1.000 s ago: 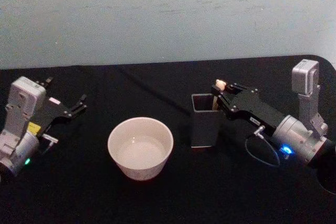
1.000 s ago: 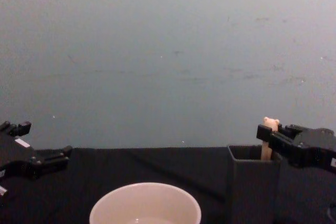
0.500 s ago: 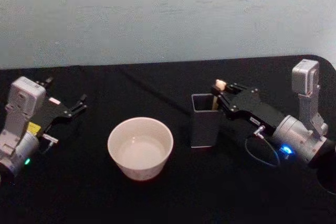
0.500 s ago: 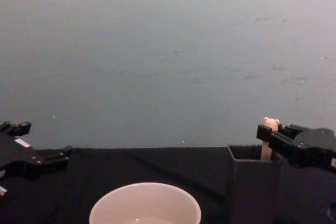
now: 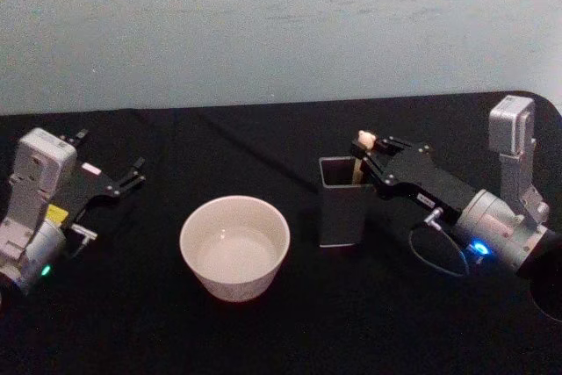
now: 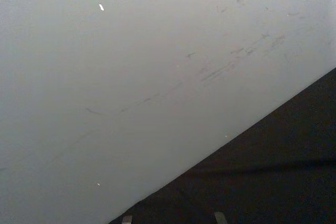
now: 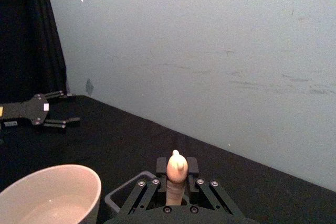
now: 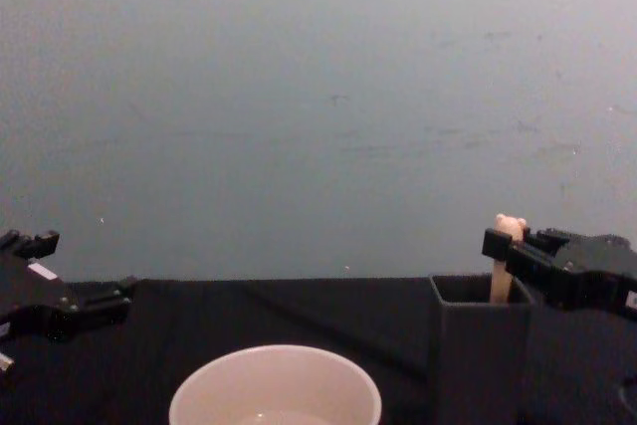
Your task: Pick up the stirring spoon with one hand, stir inside the cup, then place it back in its original position.
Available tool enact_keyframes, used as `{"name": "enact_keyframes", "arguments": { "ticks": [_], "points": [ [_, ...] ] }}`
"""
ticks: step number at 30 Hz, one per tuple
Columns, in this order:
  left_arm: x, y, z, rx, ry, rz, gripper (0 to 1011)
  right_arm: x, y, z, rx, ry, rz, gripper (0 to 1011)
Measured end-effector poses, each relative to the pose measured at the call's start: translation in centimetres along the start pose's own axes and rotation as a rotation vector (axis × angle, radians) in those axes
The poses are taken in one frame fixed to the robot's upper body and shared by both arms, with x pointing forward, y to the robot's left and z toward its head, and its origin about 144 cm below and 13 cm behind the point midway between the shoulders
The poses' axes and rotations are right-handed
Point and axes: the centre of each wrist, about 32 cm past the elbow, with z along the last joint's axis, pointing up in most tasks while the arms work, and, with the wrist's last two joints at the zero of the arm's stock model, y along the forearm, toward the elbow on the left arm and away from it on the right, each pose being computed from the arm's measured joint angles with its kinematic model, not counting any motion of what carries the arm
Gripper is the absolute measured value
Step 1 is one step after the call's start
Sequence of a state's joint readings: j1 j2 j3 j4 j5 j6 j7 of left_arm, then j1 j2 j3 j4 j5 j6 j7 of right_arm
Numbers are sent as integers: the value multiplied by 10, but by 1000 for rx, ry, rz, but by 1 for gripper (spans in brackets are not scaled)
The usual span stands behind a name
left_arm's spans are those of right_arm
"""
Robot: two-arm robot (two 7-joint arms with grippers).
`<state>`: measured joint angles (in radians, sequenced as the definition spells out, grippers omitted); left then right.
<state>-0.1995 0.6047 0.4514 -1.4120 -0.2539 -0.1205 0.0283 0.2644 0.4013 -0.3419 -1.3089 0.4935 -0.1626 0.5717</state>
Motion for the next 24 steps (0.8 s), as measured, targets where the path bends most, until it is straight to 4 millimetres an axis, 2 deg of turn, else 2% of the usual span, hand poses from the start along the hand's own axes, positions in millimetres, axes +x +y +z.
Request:
{"name": "enact_keyframes", "arguments": {
  "ticks": [24],
  "points": [
    [0,0,0,0,0,0,1001,-2,-2,33,88,3,30,214]
  ]
}}
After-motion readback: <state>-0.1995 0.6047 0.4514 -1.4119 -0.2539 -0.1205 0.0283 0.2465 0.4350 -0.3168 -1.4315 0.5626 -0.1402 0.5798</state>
